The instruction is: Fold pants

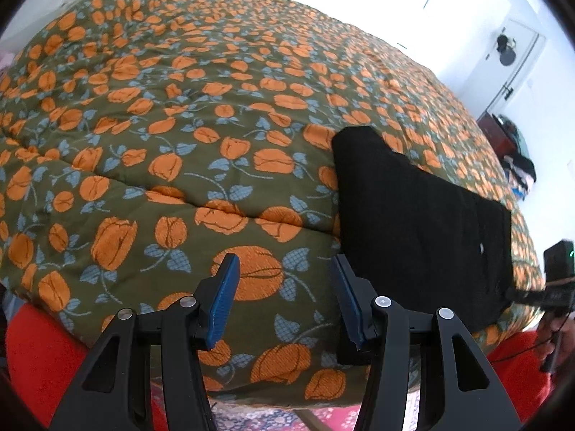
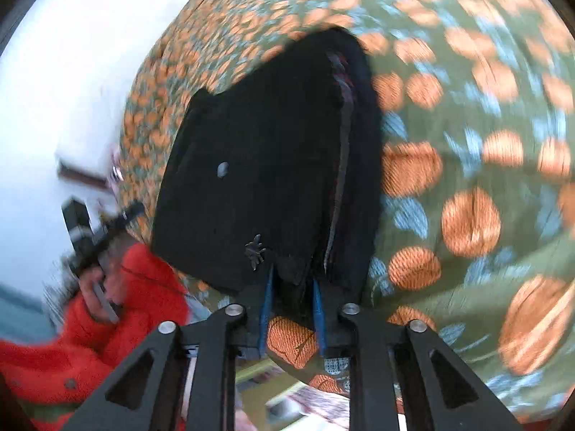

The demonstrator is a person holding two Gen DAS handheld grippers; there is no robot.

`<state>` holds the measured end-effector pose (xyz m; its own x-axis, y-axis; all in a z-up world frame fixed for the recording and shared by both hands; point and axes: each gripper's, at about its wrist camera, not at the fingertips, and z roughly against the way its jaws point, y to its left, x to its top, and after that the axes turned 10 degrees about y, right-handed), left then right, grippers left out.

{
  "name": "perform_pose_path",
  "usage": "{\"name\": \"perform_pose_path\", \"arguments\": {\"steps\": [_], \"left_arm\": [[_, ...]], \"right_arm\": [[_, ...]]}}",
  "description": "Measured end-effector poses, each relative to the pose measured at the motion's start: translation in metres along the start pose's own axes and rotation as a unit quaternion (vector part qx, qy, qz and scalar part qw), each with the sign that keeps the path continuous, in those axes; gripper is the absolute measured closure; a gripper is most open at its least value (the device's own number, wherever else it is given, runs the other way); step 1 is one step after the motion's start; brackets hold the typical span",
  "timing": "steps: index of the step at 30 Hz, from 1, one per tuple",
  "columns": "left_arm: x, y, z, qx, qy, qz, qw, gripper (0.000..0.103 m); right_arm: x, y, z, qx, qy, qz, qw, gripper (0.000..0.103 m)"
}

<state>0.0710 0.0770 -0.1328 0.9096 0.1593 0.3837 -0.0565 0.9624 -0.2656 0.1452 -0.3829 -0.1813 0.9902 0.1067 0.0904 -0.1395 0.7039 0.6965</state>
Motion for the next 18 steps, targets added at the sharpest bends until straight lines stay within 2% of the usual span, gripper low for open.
{"name": "perform_pose_path", "arguments": {"steps": [1, 2, 5, 12, 13, 14, 15, 18], "left_arm": [[-0.001, -0.001, 0.001, 0.001, -0.001, -0.004, 1.0000, 0.049], [-0.001, -0.001, 0.001, 0.001, -0.001, -0.005, 1.0000, 0.049], [0.000, 0.000, -0.001, -0.001, 0.001, 0.001, 1.0000, 0.049], [0.000, 0.001, -0.002, -0.001, 0.001, 0.002, 1.0000, 0.049], [0.000, 0.001, -0.002, 0.000, 0.002, 0.001, 1.0000, 0.049], [0.000, 0.001, -0.002, 0.001, 0.002, 0.000, 1.0000, 0.049], [-0.001, 0.000, -0.001, 0.002, 0.002, -0.001, 1.0000, 0.049], [-0.003, -0.003, 0.006, 0.001, -0.006, -0.008, 0.9999, 0.049]], "right_arm": [[0.000, 0.000, 0.005, 0.004, -0.009, -0.002, 1.000, 0.068], [0.000, 0.001, 0.015, 0.000, -0.022, -0.001, 1.000, 0.066], [0.004, 0.008, 0.034, -0.018, -0.032, 0.004, 0.999, 0.066], [0.006, 0.039, 0.020, -0.080, -0.004, 0.062, 0.995, 0.066], [0.005, 0.045, 0.011, -0.091, 0.006, 0.071, 0.993, 0.073], [0.005, 0.046, 0.009, -0.112, 0.014, 0.081, 0.990, 0.092], [0.005, 0.053, 0.006, -0.142, 0.023, 0.099, 0.985, 0.092], [0.000, 0.075, 0.020, -0.167, 0.018, 0.135, 0.976, 0.093]]}}
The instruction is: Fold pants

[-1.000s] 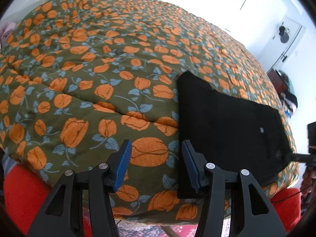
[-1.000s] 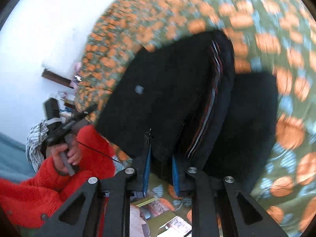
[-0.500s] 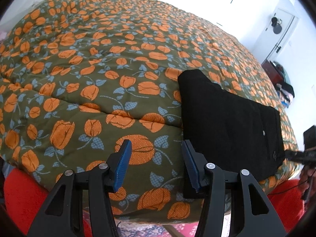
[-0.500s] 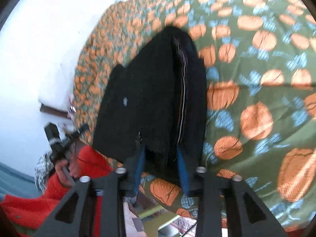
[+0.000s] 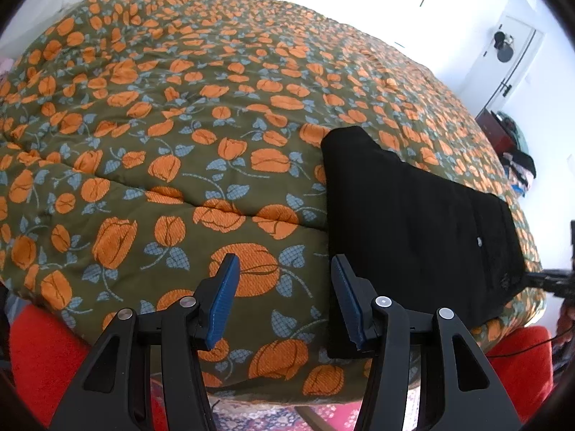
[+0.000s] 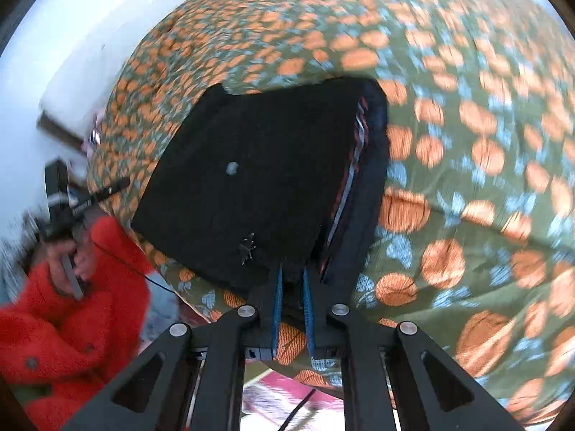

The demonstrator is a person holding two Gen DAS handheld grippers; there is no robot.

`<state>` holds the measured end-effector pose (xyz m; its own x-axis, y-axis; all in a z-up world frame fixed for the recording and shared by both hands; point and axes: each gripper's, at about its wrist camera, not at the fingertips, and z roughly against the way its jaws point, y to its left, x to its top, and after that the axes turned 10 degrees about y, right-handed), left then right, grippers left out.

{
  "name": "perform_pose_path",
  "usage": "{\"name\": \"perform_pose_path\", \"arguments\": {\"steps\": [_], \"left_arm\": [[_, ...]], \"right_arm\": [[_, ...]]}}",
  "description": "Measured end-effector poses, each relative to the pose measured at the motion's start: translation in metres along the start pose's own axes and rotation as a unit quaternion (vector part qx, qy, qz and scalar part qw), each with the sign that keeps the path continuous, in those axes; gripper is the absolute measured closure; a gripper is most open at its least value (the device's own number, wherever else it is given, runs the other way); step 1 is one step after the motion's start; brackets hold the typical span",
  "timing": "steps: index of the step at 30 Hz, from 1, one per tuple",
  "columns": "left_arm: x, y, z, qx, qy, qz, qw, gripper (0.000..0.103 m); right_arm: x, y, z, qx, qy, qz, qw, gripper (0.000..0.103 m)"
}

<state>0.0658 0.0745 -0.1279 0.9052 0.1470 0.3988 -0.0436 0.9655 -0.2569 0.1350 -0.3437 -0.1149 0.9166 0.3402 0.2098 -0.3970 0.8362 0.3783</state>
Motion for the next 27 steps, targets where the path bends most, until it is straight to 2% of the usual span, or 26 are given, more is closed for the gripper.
{"name": "perform_pose_path", "arguments": {"steps": [3, 6, 8, 11, 13, 15, 19, 21, 24, 26, 27], "left_arm": [[-0.003, -0.016, 0.000, -0.001, -0.002, -0.026, 0.9997, 0.048], [-0.006, -0.035, -0.007, 0.005, 0.009, -0.059, 0.9982, 0.048], [-0.010, -0.046, -0.012, 0.006, 0.015, -0.080, 0.9967, 0.048], [-0.013, -0.058, -0.019, 0.012, 0.025, -0.106, 0.9940, 0.048], [-0.015, -0.064, -0.023, 0.022, 0.030, -0.120, 0.9921, 0.048], [-0.017, -0.069, -0.025, 0.027, 0.031, -0.129, 0.9908, 0.048], [-0.018, -0.074, -0.024, 0.038, 0.028, -0.141, 0.9889, 0.048], [-0.018, -0.076, -0.023, 0.046, 0.028, -0.142, 0.9883, 0.048], [-0.019, -0.077, -0.021, 0.060, 0.025, -0.146, 0.9871, 0.048], [-0.020, -0.077, -0.019, 0.066, 0.024, -0.147, 0.9866, 0.048], [-0.020, -0.077, -0.019, 0.067, 0.025, -0.147, 0.9865, 0.048]], "right_arm": [[-0.005, 0.004, 0.006, -0.008, 0.006, 0.009, 1.000, 0.093], [-0.018, -0.011, -0.033, -0.024, 0.053, -0.016, 0.998, 0.093], [-0.020, -0.015, -0.039, -0.020, 0.050, -0.027, 0.998, 0.093], [-0.017, -0.015, -0.025, -0.001, 0.034, -0.032, 0.999, 0.092], [-0.012, -0.013, -0.012, -0.011, 0.034, -0.025, 0.999, 0.091], [-0.003, -0.010, 0.005, -0.030, 0.013, -0.021, 0.999, 0.087], [0.035, 0.004, 0.041, -0.061, -0.065, -0.003, 0.996, 0.085], [0.050, 0.012, 0.044, -0.054, -0.095, 0.005, 0.994, 0.081], [0.068, 0.007, 0.026, -0.018, -0.133, -0.001, 0.991, 0.077], [0.074, 0.000, 0.005, -0.007, -0.127, -0.023, 0.992, 0.077], [0.074, -0.007, -0.010, -0.021, -0.110, -0.037, 0.993, 0.077]]}}
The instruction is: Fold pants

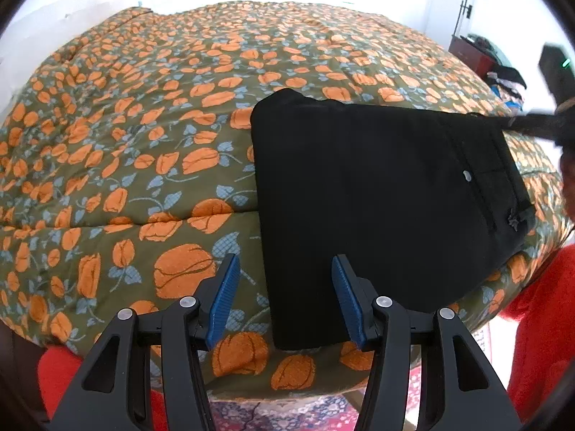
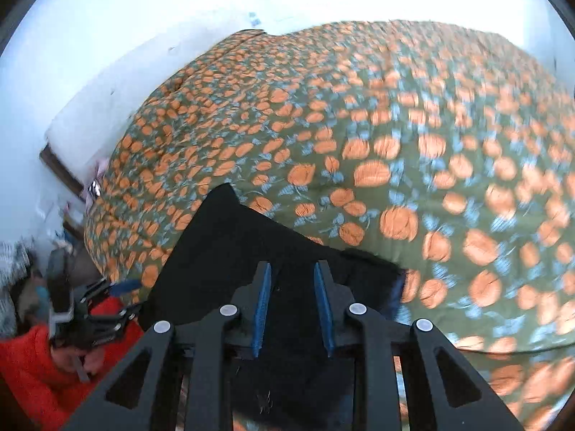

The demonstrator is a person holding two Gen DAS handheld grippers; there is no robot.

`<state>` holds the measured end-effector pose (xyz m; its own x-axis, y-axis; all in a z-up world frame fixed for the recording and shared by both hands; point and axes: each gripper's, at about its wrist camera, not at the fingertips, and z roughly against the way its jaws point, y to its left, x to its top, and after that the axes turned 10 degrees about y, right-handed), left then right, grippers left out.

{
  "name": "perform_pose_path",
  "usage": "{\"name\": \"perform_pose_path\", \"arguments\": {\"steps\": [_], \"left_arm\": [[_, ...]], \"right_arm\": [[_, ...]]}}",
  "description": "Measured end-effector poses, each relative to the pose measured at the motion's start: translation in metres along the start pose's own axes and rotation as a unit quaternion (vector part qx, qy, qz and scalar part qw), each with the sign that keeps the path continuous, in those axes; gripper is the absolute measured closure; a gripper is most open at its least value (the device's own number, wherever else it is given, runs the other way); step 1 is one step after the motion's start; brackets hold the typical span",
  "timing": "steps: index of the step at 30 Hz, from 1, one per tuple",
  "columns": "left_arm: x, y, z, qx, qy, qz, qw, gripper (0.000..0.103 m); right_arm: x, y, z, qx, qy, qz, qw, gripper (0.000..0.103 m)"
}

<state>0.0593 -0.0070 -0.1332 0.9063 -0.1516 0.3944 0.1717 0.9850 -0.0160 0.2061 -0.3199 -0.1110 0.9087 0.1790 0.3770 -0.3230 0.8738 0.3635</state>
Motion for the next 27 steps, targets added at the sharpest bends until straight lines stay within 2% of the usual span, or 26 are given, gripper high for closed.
{"name": "perform_pose_path", "arguments": {"steps": [3, 11, 12, 13, 14, 16, 18, 21, 22, 24, 27], "left_arm": [[-0.001, -0.003, 0.001, 0.008, -0.001, -0.007, 0.9999, 0.048], [0.000, -0.009, 0.000, 0.016, 0.001, -0.020, 0.9997, 0.047], [0.000, -0.008, 0.000, 0.015, 0.000, -0.020, 0.9997, 0.047], [0.000, -0.006, 0.001, 0.014, 0.000, -0.017, 0.9998, 0.046], [0.001, -0.001, 0.002, 0.009, 0.001, -0.008, 0.9999, 0.041], [0.001, 0.013, 0.002, -0.015, 0.004, 0.021, 0.9997, 0.032], [0.003, 0.028, -0.001, -0.044, 0.011, 0.052, 0.9976, 0.030], [0.006, 0.053, -0.012, -0.099, 0.032, 0.112, 0.9883, 0.030], [0.009, 0.062, -0.018, -0.122, 0.042, 0.133, 0.9826, 0.030], [0.011, 0.068, -0.027, -0.152, 0.057, 0.152, 0.9750, 0.029], [0.017, 0.068, -0.044, -0.186, 0.090, 0.158, 0.9655, 0.022]], "right_arm": [[-0.009, -0.010, -0.021, -0.027, 0.028, -0.008, 0.999, 0.081], [-0.027, -0.013, 0.000, -0.050, 0.027, -0.001, 0.998, 0.080], [-0.028, -0.014, 0.001, -0.047, 0.027, -0.006, 0.999, 0.078], [-0.033, -0.017, 0.005, -0.042, 0.026, -0.013, 0.999, 0.070], [-0.039, -0.020, 0.010, -0.033, 0.024, -0.025, 0.999, 0.058], [-0.052, -0.030, 0.018, -0.014, 0.019, -0.053, 0.998, 0.044], [-0.065, -0.043, 0.025, 0.010, 0.018, -0.083, 0.996, 0.043], [-0.079, -0.059, 0.030, 0.055, 0.022, -0.129, 0.990, 0.043], [-0.084, -0.062, 0.029, 0.071, 0.024, -0.141, 0.987, 0.043], [-0.089, -0.066, 0.024, 0.103, 0.033, -0.159, 0.981, 0.041], [-0.092, -0.067, 0.007, 0.118, 0.059, -0.166, 0.977, 0.035]]}}
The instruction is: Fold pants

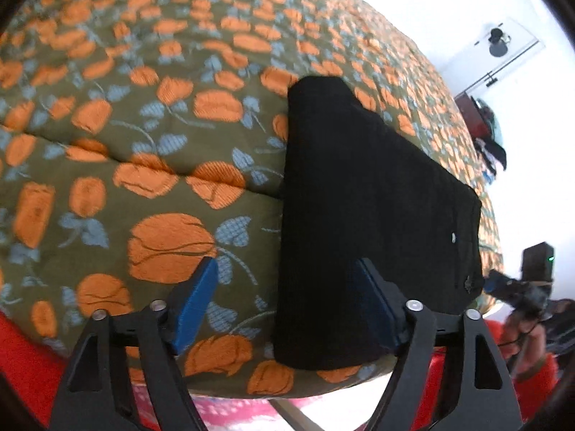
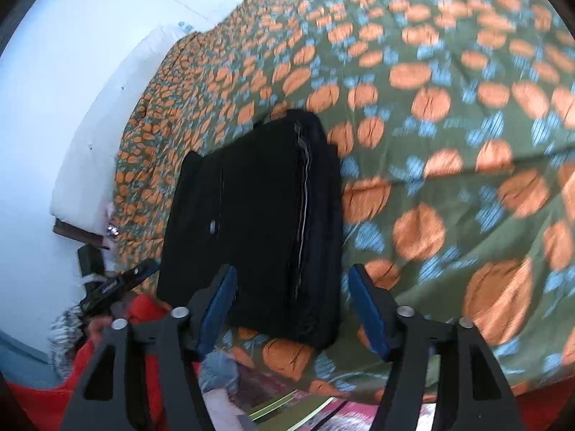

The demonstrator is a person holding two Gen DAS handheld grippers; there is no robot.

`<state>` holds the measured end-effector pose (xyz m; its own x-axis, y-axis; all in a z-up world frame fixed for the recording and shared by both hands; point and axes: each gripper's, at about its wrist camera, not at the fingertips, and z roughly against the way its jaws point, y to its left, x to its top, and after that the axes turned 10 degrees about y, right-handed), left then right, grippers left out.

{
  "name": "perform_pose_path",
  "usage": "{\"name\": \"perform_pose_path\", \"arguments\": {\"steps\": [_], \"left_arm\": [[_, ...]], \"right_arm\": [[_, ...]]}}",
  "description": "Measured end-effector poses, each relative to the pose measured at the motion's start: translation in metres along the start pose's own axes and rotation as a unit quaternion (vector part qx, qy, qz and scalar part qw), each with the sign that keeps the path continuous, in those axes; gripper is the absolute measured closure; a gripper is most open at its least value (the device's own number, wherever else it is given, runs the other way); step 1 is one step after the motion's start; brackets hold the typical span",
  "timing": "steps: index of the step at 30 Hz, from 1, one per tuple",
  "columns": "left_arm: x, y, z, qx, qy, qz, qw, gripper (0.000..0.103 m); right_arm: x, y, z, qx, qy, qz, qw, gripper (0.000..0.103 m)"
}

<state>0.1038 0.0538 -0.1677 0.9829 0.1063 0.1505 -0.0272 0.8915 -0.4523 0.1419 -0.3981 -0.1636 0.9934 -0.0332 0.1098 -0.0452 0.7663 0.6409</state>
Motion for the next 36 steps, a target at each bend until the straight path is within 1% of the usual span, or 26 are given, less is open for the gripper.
{"name": "perform_pose_path", "arguments": {"steps": [2, 4, 6, 8, 9, 10, 11, 12, 13, 14, 15, 16, 17, 19, 20, 21, 23, 24, 28, 32, 34, 36], "left_arm": [[0.003, -0.005, -0.009, -0.009, 0.022, -0.011, 0.9997, 0.022], [0.003, -0.011, -0.016, -0.017, 0.034, -0.025, 0.9989, 0.022], [0.005, -0.020, -0.023, -0.017, 0.043, -0.041, 0.9981, 0.022], [0.009, -0.029, -0.031, -0.016, 0.054, -0.058, 0.9968, 0.021], [0.011, -0.032, -0.034, -0.014, 0.058, -0.063, 0.9962, 0.021], [0.013, -0.034, -0.037, -0.011, 0.062, -0.065, 0.9959, 0.021], [0.015, -0.038, -0.038, -0.007, 0.062, -0.066, 0.9958, 0.024], [0.015, -0.040, -0.037, -0.003, 0.060, -0.067, 0.9959, 0.029], [0.014, -0.044, -0.034, 0.007, 0.053, -0.071, 0.9961, 0.043], [0.013, -0.047, -0.030, 0.007, 0.049, -0.077, 0.9958, 0.061], [0.011, -0.052, -0.024, 0.012, 0.041, -0.083, 0.9956, 0.067], [0.008, -0.056, -0.016, 0.016, 0.031, -0.089, 0.9954, 0.077], [0.006, -0.063, -0.008, 0.021, 0.019, -0.098, 0.9948, 0.082], [0.002, -0.079, 0.008, 0.038, -0.010, -0.119, 0.9922, 0.083], [0.002, -0.084, 0.014, 0.036, -0.019, -0.124, 0.9915, 0.083], [0.004, -0.089, 0.021, 0.029, -0.027, -0.126, 0.9912, 0.083], [0.011, -0.100, 0.036, 0.015, -0.044, -0.129, 0.9905, 0.084], [0.016, -0.104, 0.042, 0.014, -0.050, -0.131, 0.9900, 0.084], [0.054, -0.105, 0.067, 0.002, -0.083, -0.128, 0.9883, 0.084], [0.104, -0.107, 0.081, -0.004, -0.124, -0.125, 0.9844, 0.084], [0.121, -0.106, 0.082, -0.001, -0.140, -0.127, 0.9820, 0.084], [0.140, -0.104, 0.073, 0.004, -0.151, -0.124, 0.9807, 0.083]], "right_arm": [[0.002, -0.002, -0.011, -0.005, 0.017, -0.002, 1.000, 0.035], [0.004, -0.006, -0.021, 0.011, 0.028, -0.008, 1.000, 0.034], [0.007, -0.007, -0.029, 0.027, 0.040, -0.012, 0.999, 0.033], [0.010, -0.007, -0.037, 0.031, 0.050, -0.013, 0.998, 0.026], [0.012, -0.008, -0.041, 0.035, 0.056, -0.015, 0.998, 0.024], [0.012, -0.010, -0.045, 0.041, 0.063, -0.020, 0.997, 0.024], [0.013, -0.010, -0.049, 0.043, 0.068, -0.022, 0.997, 0.028], [0.014, -0.008, -0.050, 0.047, 0.073, -0.019, 0.996, 0.037], [0.014, -0.004, -0.049, 0.040, 0.074, -0.007, 0.996, 0.048], [0.013, 0.002, -0.047, 0.029, 0.073, 0.007, 0.997, 0.054], [0.012, 0.011, -0.044, 0.015, 0.070, 0.027, 0.997, 0.056], [0.009, 0.024, -0.039, -0.011, 0.065, 0.053, 0.996, 0.059], [0.009, 0.034, -0.037, -0.031, 0.063, 0.071, 0.995, 0.061], [0.005, 0.059, -0.032, -0.073, 0.053, 0.110, 0.990, 0.065], [0.003, 0.072, -0.030, -0.090, 0.048, 0.129, 0.986, 0.066], [0.003, 0.083, -0.027, -0.097, 0.042, 0.141, 0.984, 0.066], [0.006, 0.104, -0.019, -0.098, 0.026, 0.163, 0.981, 0.068], [0.009, 0.115, -0.013, -0.093, 0.016, 0.170, 0.981, 0.068], [0.033, 0.144, 0.006, -0.079, -0.019, 0.191, 0.978, 0.068], [0.072, 0.158, 0.019, -0.076, -0.048, 0.206, 0.974, 0.068], [0.098, 0.158, 0.024, -0.070, -0.067, 0.207, 0.973, 0.068], [0.122, 0.158, 0.019, -0.071, -0.081, 0.214, 0.971, 0.068]]}}
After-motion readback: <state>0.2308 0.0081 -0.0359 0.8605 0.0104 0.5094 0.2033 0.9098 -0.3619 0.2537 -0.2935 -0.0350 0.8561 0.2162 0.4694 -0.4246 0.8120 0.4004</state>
